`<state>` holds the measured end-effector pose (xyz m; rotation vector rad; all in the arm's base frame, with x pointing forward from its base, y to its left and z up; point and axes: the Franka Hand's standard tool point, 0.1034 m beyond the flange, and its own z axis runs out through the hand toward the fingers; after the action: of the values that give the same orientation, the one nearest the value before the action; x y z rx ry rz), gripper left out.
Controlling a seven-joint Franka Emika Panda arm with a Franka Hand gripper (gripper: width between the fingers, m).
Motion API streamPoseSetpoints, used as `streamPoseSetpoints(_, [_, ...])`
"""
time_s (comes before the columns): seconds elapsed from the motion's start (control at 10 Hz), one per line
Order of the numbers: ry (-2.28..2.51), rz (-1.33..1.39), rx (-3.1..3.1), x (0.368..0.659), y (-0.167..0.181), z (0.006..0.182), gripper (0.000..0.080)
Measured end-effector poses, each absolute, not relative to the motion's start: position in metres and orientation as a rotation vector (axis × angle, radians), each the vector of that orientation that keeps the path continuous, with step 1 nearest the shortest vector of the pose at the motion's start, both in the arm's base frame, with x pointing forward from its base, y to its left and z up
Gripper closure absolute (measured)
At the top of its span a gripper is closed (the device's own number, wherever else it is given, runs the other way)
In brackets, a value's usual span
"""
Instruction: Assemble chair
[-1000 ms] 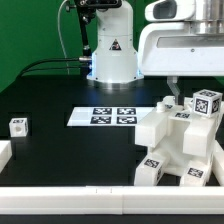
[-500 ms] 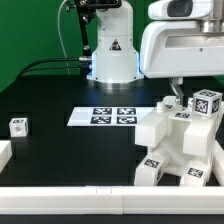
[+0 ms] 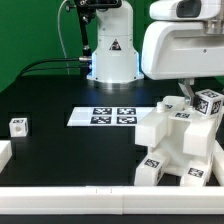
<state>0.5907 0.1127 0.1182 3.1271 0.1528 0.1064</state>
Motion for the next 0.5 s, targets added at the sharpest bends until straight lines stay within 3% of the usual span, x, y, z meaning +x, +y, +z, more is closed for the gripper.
streamPoseSetpoints(0.5, [-0.494, 0.135, 3.109, 0.5922, 0.1156, 0.1177, 0.0521])
